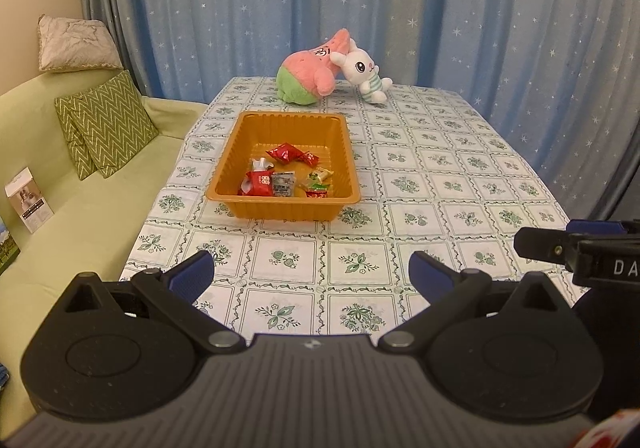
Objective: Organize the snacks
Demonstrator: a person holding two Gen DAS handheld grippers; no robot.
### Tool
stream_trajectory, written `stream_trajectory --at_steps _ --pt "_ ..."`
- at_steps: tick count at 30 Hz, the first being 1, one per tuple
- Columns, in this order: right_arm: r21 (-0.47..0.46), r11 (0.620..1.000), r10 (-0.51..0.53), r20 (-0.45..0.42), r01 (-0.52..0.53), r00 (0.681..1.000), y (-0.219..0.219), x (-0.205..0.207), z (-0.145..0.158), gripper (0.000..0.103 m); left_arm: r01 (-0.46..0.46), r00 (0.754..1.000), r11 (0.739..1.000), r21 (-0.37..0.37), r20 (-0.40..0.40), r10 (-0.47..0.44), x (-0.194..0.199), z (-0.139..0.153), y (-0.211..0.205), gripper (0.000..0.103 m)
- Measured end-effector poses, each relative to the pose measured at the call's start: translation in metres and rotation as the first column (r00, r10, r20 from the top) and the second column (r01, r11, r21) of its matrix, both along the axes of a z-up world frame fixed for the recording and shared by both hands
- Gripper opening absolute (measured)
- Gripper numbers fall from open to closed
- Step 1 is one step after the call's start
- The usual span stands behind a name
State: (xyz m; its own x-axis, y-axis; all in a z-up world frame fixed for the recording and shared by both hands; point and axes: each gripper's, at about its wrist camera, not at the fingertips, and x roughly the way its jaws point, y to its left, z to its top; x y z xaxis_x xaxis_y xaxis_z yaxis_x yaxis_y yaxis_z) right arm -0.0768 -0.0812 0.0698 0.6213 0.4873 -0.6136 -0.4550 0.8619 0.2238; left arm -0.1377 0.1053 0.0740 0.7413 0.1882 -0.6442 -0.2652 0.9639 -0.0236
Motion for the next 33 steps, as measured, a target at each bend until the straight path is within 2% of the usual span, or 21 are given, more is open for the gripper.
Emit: stream_trajectory --at_steps 33 --pt "-0.016 1.0 0.022 0.006 -0.022 1.0 0.0038 0.0004 -0.0008 0.076 -0.019 0.999 1.0 0.006 0.028 0.019 -0.0018 0.007 0.0021 0.103"
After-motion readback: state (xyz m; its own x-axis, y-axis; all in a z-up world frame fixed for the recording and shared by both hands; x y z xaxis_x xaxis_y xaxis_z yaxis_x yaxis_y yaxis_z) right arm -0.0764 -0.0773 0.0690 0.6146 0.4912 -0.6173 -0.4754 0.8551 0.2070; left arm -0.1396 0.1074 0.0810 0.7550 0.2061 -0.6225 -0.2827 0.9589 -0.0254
